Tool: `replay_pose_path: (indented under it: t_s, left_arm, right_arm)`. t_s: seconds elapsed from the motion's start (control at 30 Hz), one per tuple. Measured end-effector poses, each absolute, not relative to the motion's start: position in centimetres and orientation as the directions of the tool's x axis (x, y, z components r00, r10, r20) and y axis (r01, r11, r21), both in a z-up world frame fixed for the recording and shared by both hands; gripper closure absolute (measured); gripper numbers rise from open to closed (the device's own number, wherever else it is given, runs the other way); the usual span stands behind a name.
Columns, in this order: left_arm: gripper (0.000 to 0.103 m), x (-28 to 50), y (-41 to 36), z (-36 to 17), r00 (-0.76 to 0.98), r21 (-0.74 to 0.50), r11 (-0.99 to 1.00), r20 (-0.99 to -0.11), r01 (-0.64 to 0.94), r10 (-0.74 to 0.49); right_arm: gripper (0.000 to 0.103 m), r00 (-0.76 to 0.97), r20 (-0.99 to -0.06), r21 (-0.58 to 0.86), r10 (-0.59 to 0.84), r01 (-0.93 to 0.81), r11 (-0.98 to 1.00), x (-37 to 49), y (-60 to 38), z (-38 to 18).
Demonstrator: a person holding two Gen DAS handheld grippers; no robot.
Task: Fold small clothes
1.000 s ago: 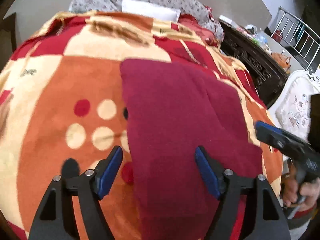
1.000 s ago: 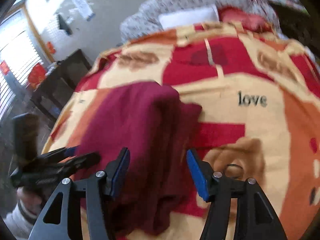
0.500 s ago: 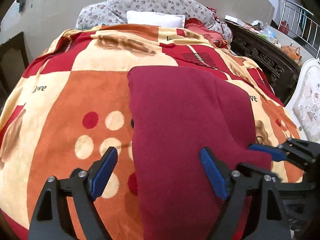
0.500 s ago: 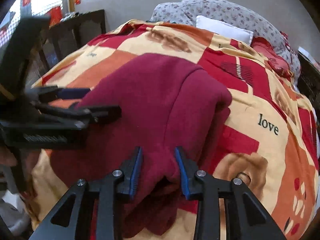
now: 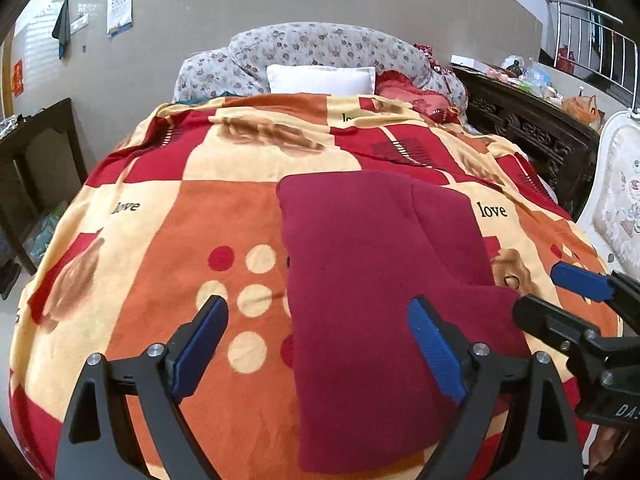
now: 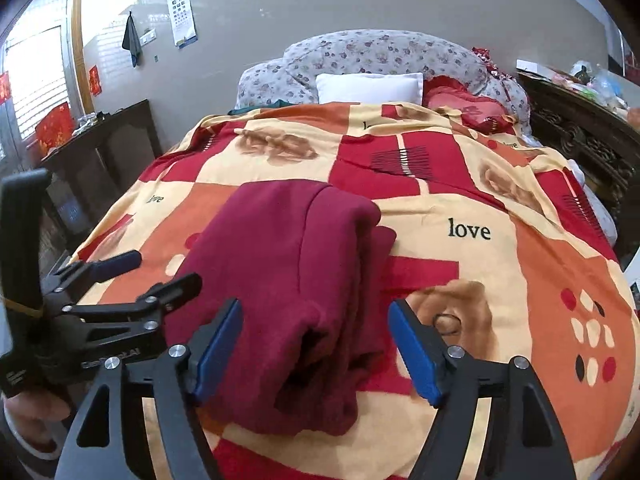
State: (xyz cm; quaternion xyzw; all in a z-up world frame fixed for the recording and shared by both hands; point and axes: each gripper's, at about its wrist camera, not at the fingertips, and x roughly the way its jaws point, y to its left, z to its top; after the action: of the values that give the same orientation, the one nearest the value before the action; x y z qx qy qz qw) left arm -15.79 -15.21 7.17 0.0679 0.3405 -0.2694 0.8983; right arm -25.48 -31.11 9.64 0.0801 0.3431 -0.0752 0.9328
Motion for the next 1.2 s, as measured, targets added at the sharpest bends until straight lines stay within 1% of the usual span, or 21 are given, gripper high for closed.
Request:
replay_pose_path:
  t_s: [0.07, 0.1, 0.17, 0.23, 0.33, 0.67, 1.2]
  left_arm:
    - [0.012, -16.3, -15.0, 7.4, 0.633, -0.057, 0.848, -0.64, 0.526, -0.436]
    - [0.012, -16.4, -14.8, 7.5, 0.639, -0.057, 0.852, -0.637, 0.521, -0.433]
    - [0.012, -16.8, -14.4, 7.8, 0.642, -0.068, 0.853, -0.628, 0.517, -0.44]
    - [0.012, -17.1, -14.0, 8.0, 0.649, -0.072, 0.856, -0.62, 0.512, -0.44]
    - [0.012, -17.4, -13.9, 8.2, 0.657, -0.068, 0.859, -0.615, 0.508, -0.437]
    - [0.012, -17.5, -13.8, 8.2, 0.661, -0.069, 0.864, -0.615, 0.499, -0.431]
    - [0.012, -16.4, -13.7, 7.7, 0.667, -0.057, 0.873, -0.621, 0.485, -0.411]
  right_arm:
    - [0.019, 0.758, -0.645, 0.107, -0.1, 0.219, 0.97, -25.8, -30.8, 9.8]
    - [0.015, 0.764, -0.635, 0.104, -0.114, 0.23, 0.968, -26.1, -30.8, 9.8]
    - [0.012, 0.768, -0.618, 0.063, -0.166, 0.259, 0.964, -26.4, -30.5, 9.9]
    - [0.012, 0.763, -0.619, 0.047, -0.187, 0.273, 0.961, -26.4, -30.5, 9.9]
    - [0.012, 0.764, -0.626, 0.092, -0.156, 0.271, 0.958, -26.4, -30.9, 9.8]
    - [0.01, 0.761, -0.634, 0.119, -0.14, 0.275, 0.954, -26.4, -31.0, 9.4]
    - [0.009, 0.739, -0.661, 0.103, -0.13, 0.261, 0.96, -25.0, -30.4, 8.6]
